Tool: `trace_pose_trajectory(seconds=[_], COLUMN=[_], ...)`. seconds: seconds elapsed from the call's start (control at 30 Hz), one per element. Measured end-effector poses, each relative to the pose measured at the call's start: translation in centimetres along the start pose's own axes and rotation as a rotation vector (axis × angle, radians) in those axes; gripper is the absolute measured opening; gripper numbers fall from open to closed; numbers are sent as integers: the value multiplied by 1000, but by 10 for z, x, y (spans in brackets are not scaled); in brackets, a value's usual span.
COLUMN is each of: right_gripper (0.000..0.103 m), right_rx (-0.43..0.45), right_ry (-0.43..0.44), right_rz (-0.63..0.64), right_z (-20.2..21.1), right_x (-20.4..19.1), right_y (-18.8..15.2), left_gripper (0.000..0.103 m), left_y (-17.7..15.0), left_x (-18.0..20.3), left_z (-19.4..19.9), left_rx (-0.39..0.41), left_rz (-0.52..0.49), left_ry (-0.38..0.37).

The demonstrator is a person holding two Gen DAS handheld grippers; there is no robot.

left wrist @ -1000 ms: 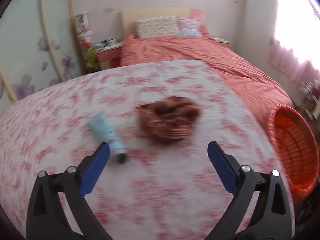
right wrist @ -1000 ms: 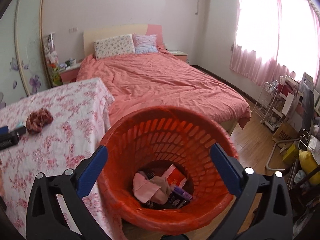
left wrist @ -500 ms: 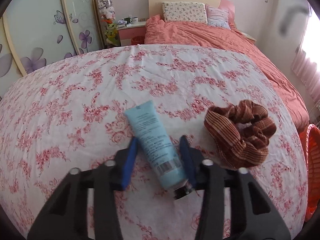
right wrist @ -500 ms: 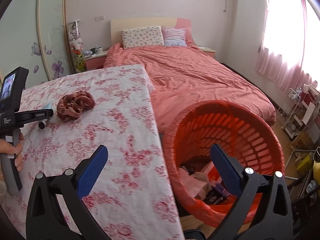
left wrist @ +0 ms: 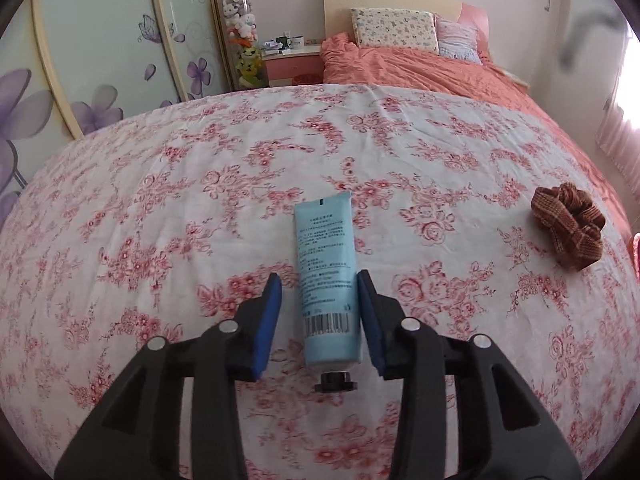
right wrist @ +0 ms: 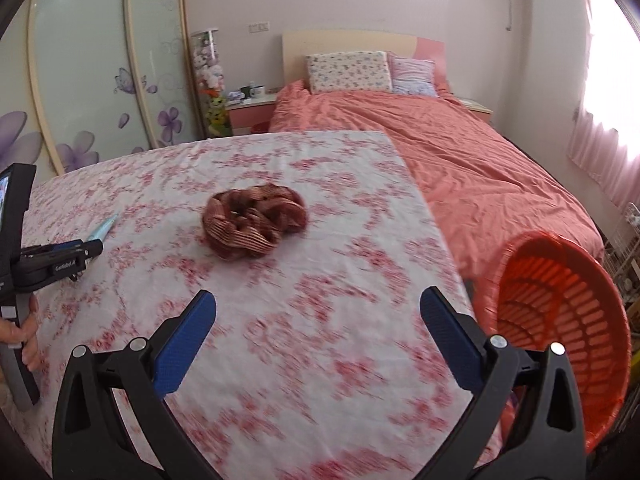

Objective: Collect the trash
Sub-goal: 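Move both tools back over the tube and scrunchie on the bed, then grasp the light blue tube with the left gripper while the right gripper grasps the brown scrunchie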

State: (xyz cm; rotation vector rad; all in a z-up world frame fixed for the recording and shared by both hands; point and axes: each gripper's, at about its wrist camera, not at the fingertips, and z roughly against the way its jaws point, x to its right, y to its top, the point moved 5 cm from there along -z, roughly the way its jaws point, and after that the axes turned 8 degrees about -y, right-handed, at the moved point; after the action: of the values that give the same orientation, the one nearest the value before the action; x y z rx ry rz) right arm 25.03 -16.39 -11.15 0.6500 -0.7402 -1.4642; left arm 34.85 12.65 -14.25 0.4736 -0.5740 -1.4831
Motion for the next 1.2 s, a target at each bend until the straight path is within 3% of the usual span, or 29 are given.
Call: trace_pose_trajectory(seconds=[0.2,0.47,0.53,0.7,0.8,1.03,1.2], right_gripper=[101,100,94,55,45,44,46], right_rx=[-66,-155,-166,-162,-168,-172,-173], right_ry=[39,-5,-27,-25,1,-20,-31], right_rz=[-15,-31,-15,-18,-11,47,45], right_z=[-36,-79,-86,-81,-67,-38,-37], right_x=[-31,-51,-55,-49,-39,-24,-24], right_y=[19,33,36,32,18,-11,-10], left_gripper=[40,40,41,42,42,44,45], left_y=[0,-1,-1,-1,-2,-2,-2], left_x=[-4,-6,-6,-5,-5,-4,-4], left_z=[0,1,1,1,1,1,1], left_rx=[-1,1,1,0,1,1,1], left_rz=[0,12,13,13,14,14,15], left_ry=[-21,-35,-36,-44,-49,-52,-52])
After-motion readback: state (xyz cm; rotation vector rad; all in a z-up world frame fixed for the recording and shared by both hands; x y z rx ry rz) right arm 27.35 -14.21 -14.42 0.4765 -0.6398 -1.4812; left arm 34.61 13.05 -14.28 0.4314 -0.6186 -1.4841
